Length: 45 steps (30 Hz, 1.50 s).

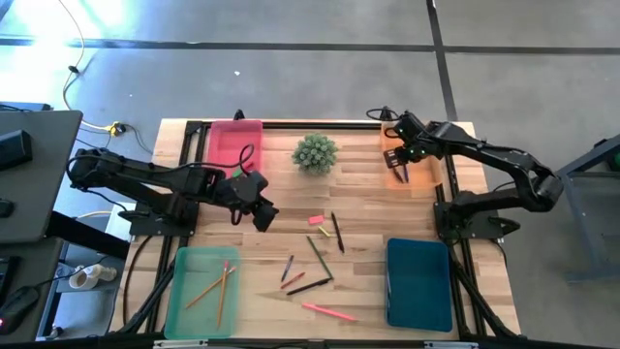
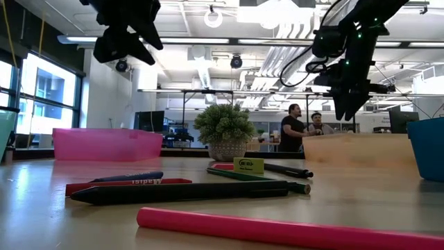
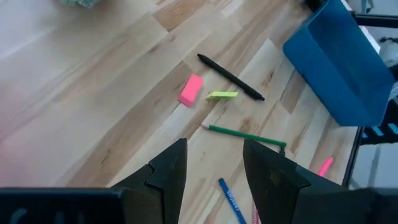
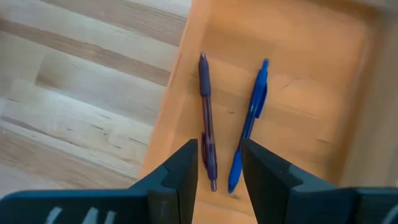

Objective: Sort crayons/erasers/pens/pencils in bins
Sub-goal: Put the blue crayon into the blue bin

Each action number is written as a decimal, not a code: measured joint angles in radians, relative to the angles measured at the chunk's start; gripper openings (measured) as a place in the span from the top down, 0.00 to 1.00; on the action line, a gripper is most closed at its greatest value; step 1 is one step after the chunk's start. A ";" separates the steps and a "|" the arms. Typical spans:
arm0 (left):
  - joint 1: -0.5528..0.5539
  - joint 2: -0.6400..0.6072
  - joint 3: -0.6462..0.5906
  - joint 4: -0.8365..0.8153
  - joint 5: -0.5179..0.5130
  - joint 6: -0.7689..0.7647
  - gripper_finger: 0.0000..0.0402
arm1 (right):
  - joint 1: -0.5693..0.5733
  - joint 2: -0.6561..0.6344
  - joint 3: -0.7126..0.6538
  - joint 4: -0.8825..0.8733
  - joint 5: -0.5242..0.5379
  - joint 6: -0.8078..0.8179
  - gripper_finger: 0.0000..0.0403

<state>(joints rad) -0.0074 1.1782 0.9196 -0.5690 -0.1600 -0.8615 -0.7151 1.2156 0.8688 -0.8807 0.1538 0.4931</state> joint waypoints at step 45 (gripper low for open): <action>-0.330 0.290 0.150 -0.232 -0.094 -0.559 0.64 | 0.003 0.001 0.000 0.032 0.007 -0.001 0.72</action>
<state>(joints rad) -0.3375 1.4684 1.0695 -0.8014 -0.2543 -1.4206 -0.7124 1.2163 0.8688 -0.8482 0.1607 0.4916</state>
